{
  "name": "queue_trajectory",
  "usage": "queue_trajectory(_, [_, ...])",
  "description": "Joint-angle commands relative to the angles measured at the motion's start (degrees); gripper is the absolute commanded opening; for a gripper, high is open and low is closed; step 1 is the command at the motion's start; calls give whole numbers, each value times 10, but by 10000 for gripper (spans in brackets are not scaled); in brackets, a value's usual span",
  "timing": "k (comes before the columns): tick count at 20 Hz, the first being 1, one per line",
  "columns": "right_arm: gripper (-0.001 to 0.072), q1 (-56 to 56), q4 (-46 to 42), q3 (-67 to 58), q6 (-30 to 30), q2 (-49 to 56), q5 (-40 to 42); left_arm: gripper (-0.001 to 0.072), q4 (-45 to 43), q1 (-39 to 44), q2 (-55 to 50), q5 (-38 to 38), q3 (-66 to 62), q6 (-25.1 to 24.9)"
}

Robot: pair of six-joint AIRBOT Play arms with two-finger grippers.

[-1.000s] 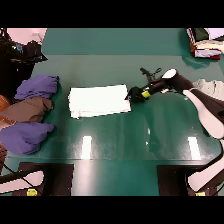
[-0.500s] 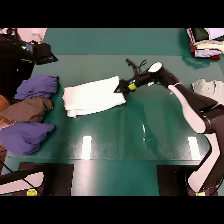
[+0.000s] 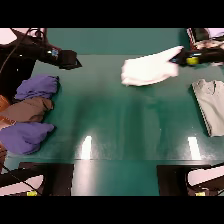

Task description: Fold the shirts.

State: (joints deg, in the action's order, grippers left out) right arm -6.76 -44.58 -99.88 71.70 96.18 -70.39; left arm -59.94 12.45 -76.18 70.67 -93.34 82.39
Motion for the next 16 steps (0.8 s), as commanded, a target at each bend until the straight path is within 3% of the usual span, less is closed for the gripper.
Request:
queue_trajectory(1, [16,-139,-19,-1,3,-34,3,26,0,35,0,-31,0,1])
queue_trajectory(7, [16,-262,-16,-1,18,-31,40,25,3,51,0,-53,0,1])
queue_trajectory(11, [16,-270,-14,-13,18,-31,65,25,3,51,0,-53,0,1])
queue_trajectory(16, [16,-265,-1,-124,18,-31,41,26,3,51,0,-53,0,1])
